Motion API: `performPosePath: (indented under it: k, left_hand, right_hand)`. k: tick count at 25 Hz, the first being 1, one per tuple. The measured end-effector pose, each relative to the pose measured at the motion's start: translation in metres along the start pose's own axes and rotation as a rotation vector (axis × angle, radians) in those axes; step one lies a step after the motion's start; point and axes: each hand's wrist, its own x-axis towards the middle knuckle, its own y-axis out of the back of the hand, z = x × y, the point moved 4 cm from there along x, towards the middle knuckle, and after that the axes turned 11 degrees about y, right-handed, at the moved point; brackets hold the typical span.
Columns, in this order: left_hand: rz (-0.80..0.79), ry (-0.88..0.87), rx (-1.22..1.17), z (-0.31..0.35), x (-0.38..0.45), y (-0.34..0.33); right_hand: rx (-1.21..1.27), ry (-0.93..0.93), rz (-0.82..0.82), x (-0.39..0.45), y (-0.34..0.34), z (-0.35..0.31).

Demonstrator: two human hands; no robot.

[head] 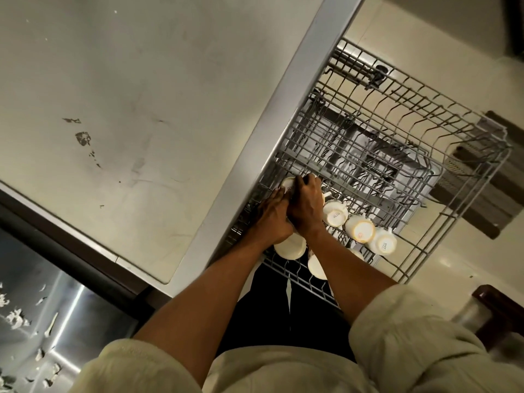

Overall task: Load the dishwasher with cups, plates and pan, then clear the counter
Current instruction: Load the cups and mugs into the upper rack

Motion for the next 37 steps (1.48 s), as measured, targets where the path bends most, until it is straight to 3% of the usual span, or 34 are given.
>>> performPosePath:
  k: [11,22,29,37]
  left_hand:
    - [-0.011,0.004,0.015,-0.005,0.006,-0.008]
    - [-0.01,-0.031,0.129,-0.006,-0.002,-0.009]
    - [0.098,-0.077,0.169,0.005,-0.052,-0.005]
    - [0.519,-0.361,0.199,0.031,-0.172,0.059]
  right_hand:
    - [-0.173,0.143,-0.135,-0.017,-0.005,0.004]
    - [-0.224,0.114,-0.357,-0.029,0.001,0.0]
    - [-0.308,0.195,-0.26,-0.068,0.062,-0.043]
    - [-0.217,0.287,0.049,-0.099,0.147,-0.115]
